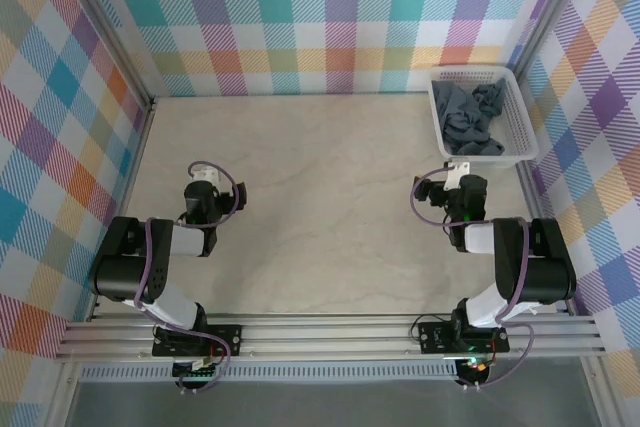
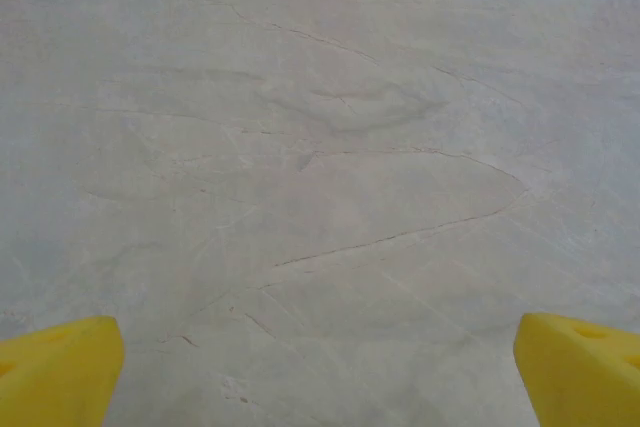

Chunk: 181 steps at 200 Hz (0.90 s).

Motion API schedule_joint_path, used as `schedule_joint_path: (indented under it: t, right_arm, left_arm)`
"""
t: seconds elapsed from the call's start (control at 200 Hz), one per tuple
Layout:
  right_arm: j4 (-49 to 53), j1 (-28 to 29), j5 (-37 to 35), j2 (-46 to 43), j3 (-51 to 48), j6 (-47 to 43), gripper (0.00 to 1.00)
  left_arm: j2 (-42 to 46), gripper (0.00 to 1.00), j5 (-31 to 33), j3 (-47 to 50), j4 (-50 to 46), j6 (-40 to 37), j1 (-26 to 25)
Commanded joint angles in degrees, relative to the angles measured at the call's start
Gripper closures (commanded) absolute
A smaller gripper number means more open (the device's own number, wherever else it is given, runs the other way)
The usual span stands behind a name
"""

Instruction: Fold the inside-out t-shirt

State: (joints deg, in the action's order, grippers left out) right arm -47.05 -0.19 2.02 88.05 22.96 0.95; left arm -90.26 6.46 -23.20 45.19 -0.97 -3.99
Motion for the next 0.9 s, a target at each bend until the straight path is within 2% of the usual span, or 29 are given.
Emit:
schedule_joint_path:
  t: [0.0,0.62,0.7,0.83,0.9]
  right_arm:
    - [-0.57,-0.06,0.97,-0.07,0.59,-0.51,0.0]
    - [-0.84,-0.08,1.44,-0.5,0.42,-0.37,0.0]
    - [3.66,-0.08,0.79,-4.35,0.93,-0.19,0.0]
    - [18.49,-0.13,-5.45,-13.1,4.86,4.2,0.0]
    - [29.96,-0.11,-5.48,-17.27,9.78,8.91,0.0]
  left_arm:
    - [0.52,0.0,-0.9,-1.08,0.87,-0.76,-0.07]
    - [0.48,0.0,-1.07,-0.97,0.92,-0.63,0.12]
    - [0.75,0.0,-1.12,-0.56,1.55,-0.66,0.07]
    - [3.43,0.0,-1.45,1.08,2.35,-1.08,-0.05]
    - [8.81,0.0,-0.98,-0.06,-4.59,-0.7,-0.31]
